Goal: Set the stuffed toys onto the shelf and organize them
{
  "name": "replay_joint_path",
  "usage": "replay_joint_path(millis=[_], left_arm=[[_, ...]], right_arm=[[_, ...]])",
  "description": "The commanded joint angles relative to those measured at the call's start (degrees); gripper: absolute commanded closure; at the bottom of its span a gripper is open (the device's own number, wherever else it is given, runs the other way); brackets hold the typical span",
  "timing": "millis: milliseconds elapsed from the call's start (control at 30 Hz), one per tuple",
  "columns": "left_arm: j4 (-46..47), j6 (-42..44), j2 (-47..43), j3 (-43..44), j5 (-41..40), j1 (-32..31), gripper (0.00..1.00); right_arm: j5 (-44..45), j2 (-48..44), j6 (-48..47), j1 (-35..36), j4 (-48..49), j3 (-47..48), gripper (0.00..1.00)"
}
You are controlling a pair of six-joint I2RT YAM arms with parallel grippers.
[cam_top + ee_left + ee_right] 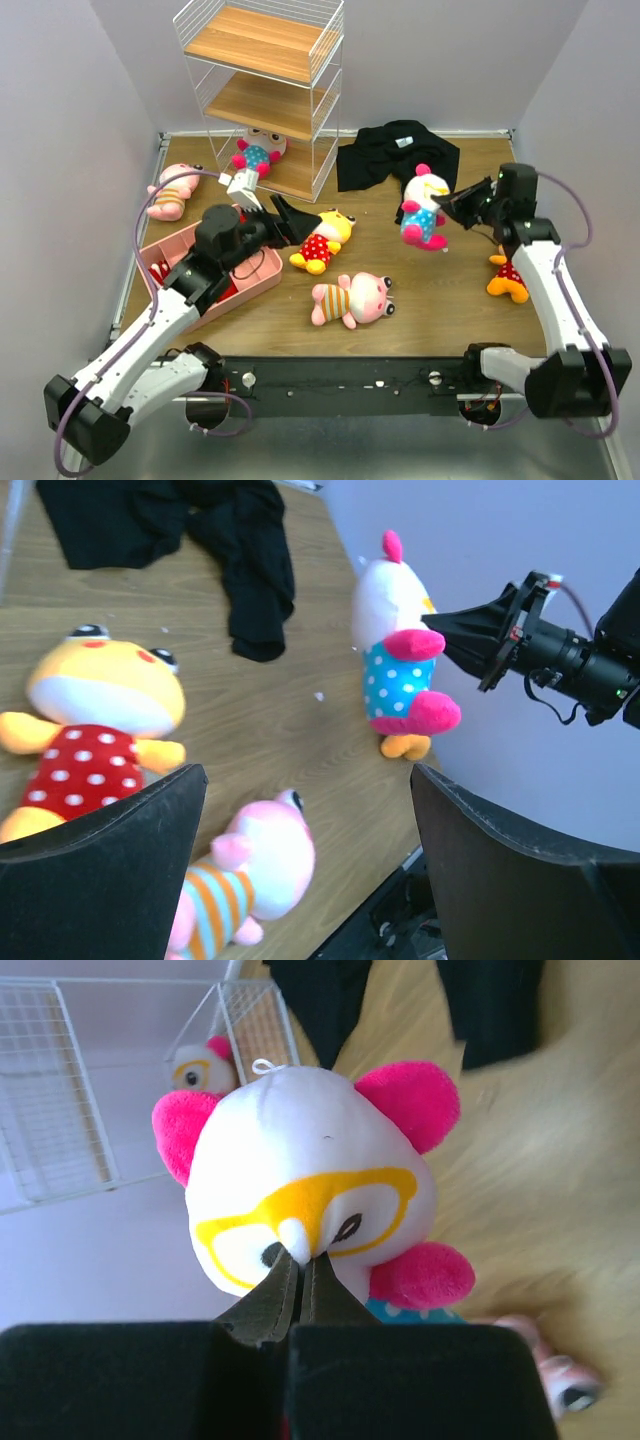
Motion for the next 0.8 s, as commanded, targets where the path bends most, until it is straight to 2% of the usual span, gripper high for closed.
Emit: replay_joint_path(millis=[0,200,300,567,767], left_arm=[[9.40,-1.62,-1.02,-3.47,-13.32,-10.00,0.08],[16.61,5.92,2.14,-4.71,-21.79,-21.42,0.08],[19.16,8.05,6.27,-3.04,-24.87,-24.34,0.08],[21.45,12.80,16.29,1.27,-32.86,-33.30,0.13],[22.86,15.61,21.47,4.16,-37.79,-36.73,0.14]], right_arm=[[10.83,-9.32,29.10,5.47,-5.83,-4.74,0.99],[12.51,-14.17,43.80,9.51,-9.62,-10.71,0.99],[13.56,-14.88,47.33,12.50,-9.62,-11.69,0.99],[13.04,-14.88,50.69,14.00,-9.89,-13.10,0.99],[13.48,-16.64,51.48,14.00,-10.41,-13.97,0.99]])
